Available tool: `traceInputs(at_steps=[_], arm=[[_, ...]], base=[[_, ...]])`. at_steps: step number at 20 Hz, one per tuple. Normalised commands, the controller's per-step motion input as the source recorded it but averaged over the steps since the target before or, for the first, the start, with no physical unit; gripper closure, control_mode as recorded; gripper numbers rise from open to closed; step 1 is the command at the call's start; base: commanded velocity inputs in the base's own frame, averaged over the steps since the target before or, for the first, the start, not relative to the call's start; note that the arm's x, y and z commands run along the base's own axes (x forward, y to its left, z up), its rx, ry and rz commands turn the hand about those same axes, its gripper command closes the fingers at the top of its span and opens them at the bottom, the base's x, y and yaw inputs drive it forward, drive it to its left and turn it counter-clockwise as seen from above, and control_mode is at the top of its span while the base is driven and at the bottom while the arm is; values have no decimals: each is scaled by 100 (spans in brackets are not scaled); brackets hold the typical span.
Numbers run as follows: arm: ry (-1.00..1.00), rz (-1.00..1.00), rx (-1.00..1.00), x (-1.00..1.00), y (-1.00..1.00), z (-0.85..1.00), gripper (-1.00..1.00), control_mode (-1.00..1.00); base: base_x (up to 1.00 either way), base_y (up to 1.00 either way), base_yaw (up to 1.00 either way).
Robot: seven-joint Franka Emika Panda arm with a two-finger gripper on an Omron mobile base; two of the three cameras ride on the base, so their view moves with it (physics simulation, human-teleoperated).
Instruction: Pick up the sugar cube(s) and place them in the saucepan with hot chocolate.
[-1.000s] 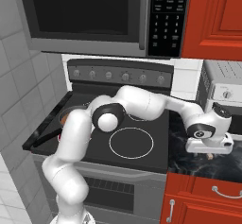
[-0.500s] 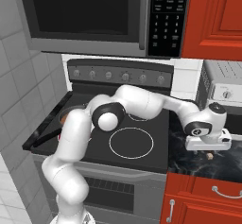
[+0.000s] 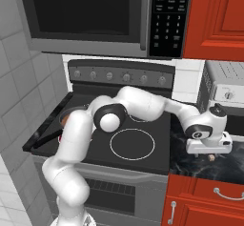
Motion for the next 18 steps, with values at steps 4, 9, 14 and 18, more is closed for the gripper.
traceInputs(at_steps=[4,9,14,18], arm=[[0,0,0,0,0,-11,-100,-100],[0,0,0,1,0,0,-100,-100],[0,0,0,6,-8,0,-100,-100],[0,0,0,12,-13,0,-100,-100]], base=[[0,0,0],[0,0,0],[0,0,0],[0,0,0]])
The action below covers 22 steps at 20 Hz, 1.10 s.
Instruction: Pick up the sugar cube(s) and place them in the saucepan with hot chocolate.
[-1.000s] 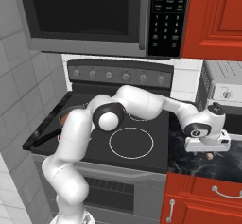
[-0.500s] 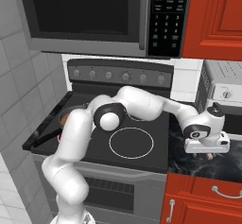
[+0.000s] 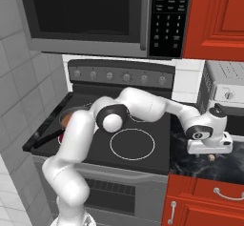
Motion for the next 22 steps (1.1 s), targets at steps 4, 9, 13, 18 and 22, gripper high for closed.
traceInputs(at_steps=[4,9,13,18,22], arm=[[0,0,0,12,-17,0,-100,-100],[0,0,0,5,-11,0,-100,-100],[2,0,0,8,-11,-7,-100,-100],[1,0,0,5,-1,0,-100,-100],[1,0,0,0,0,-4,-100,-100]], base=[[0,0,0],[0,0,0],[0,0,0],[0,0,0],[0,0,0]])
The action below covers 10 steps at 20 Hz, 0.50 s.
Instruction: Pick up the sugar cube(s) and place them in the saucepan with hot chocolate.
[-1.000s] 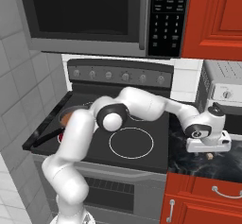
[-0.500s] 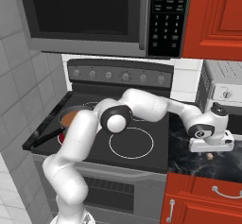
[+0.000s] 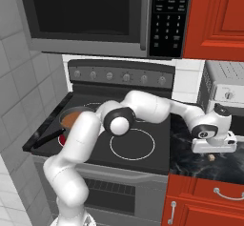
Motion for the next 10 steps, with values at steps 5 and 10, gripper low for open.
traceInputs(at_steps=[5,10], arm=[[0,0,0,0,0,-15,-100,-100],[0,0,0,0,0,-18,-100,-100]], base=[[0,0,0],[0,0,0]])
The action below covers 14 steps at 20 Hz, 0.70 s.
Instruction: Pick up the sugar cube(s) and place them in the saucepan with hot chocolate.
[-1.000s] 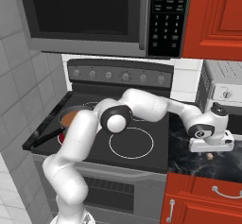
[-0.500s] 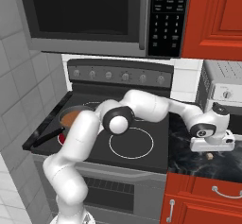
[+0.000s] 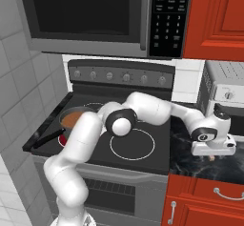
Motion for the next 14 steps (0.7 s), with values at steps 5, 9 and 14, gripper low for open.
traceInputs(at_steps=[5,9,14], arm=[[0,0,0,0,0,-19,-100,-100],[0,0,0,0,0,-9,-100,-100],[0,0,0,3,0,-8,-100,-100]], base=[[0,0,0],[0,0,0],[0,0,0]])
